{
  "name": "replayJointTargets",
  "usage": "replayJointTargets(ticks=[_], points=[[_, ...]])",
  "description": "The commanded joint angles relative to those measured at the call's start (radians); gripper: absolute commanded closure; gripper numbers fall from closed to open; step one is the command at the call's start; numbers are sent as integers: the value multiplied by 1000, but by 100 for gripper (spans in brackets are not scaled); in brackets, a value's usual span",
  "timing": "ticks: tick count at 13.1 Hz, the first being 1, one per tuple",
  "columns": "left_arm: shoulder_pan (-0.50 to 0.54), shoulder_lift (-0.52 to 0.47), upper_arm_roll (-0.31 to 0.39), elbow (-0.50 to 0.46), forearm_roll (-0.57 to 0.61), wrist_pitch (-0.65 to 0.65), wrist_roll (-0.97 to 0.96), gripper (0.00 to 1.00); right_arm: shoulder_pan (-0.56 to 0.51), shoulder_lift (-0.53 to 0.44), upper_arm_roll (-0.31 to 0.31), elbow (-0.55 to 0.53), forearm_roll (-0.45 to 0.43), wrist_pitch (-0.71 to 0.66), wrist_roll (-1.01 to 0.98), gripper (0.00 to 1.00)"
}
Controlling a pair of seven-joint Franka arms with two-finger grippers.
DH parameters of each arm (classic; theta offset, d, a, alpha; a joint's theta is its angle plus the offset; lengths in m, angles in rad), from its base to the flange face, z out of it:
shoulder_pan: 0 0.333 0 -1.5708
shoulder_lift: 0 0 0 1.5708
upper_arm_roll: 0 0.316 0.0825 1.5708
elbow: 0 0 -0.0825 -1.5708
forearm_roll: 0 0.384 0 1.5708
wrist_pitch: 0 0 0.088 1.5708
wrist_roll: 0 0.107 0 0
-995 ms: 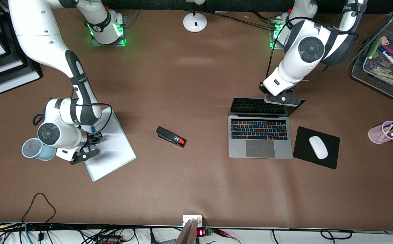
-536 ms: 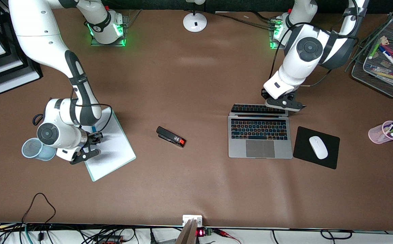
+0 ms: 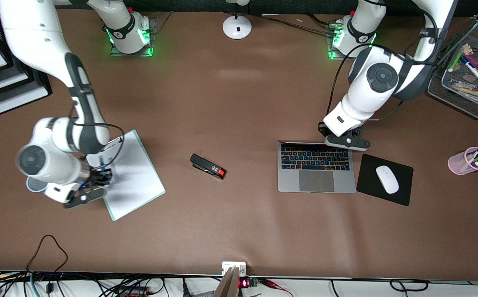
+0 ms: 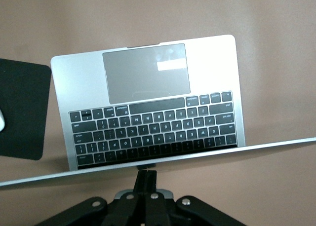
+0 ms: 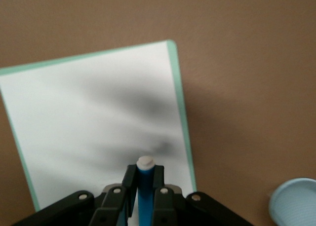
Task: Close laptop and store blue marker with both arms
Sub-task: 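Lift the marker toward the cup while the left gripper pushes the lid down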
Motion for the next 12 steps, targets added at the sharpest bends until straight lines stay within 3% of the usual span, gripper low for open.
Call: replayJointTargets(ticks=[1,5,12], points=[[7,59,-4,50,30,31,10,100,-12,-70,10,76,19,-134,-38,93],[10,119,8,61,64,104,10,100,-22,-178,1,84,42,-148,-230,93],[10,260,11,184,111,148,13,100,-243,-193,-1,85,399,-154,-927,94]])
